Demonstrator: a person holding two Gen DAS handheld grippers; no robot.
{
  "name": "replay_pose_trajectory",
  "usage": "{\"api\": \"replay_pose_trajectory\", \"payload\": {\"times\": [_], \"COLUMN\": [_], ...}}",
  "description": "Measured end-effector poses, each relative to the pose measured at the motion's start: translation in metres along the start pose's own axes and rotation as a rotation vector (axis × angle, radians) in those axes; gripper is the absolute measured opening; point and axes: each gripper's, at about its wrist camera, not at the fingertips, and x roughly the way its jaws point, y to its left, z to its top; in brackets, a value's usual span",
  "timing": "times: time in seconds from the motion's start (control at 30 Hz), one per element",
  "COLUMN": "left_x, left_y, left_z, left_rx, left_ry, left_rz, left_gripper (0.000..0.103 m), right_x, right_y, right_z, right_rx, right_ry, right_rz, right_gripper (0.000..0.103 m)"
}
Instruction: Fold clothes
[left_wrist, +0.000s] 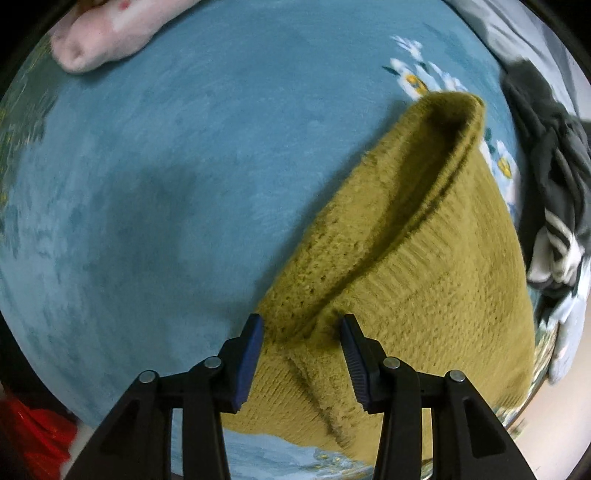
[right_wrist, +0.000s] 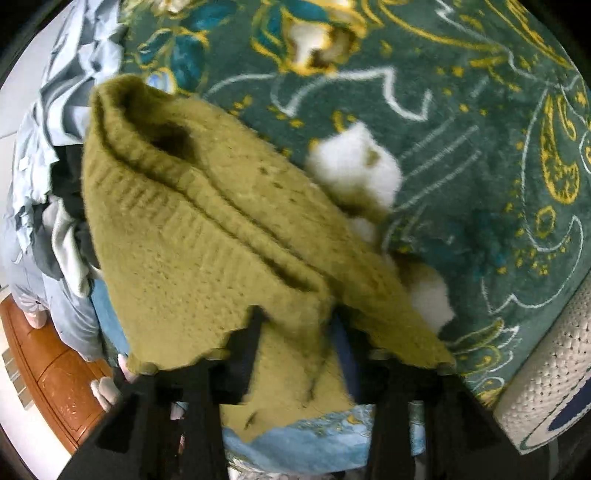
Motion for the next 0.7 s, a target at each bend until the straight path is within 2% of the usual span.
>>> {"api": "replay_pose_trajectory", "payload": {"times": [0.03, 0.13, 0.23, 0.43, 0.7], "left_x": [-0.001, -0.005, -0.011, -0.022, -0.020], "left_y": [0.000, 0.000, 0.003, 0.020, 0.047], "left_z": [-0.001, -0.003, -0.007, -0.017, -0.027], "left_rx": [0.013, 0.050, 0.057, 0.058, 0.082], "left_ry": [0.001, 0.003, -0.016, -0.024, 0.007], "left_rz": [-0.004, -0.017, -0.025, -0.028, 0.018], "left_gripper": [0.045, 0.025, 0.017, 0.015, 0.014], "right_x": [-0.001, -0.005, -0.012, -0.022, -0.014], "right_y": [0.003, 0.015, 0.019, 0.001, -0.012], "right_z": [-0.001, -0.004, -0.010, -0.024, -0.027], "right_rx": [-0.008, -0.061, -0.103, -0.081, -0.073], "right_ry": [-0.006, -0.020, -0.032, -0.038, -0.027], "right_rz": [0.002, -0.009, -0.021, -0.013, -0.054], "right_gripper": [0.016, 0.016, 0.015, 0.014, 0.014]}}
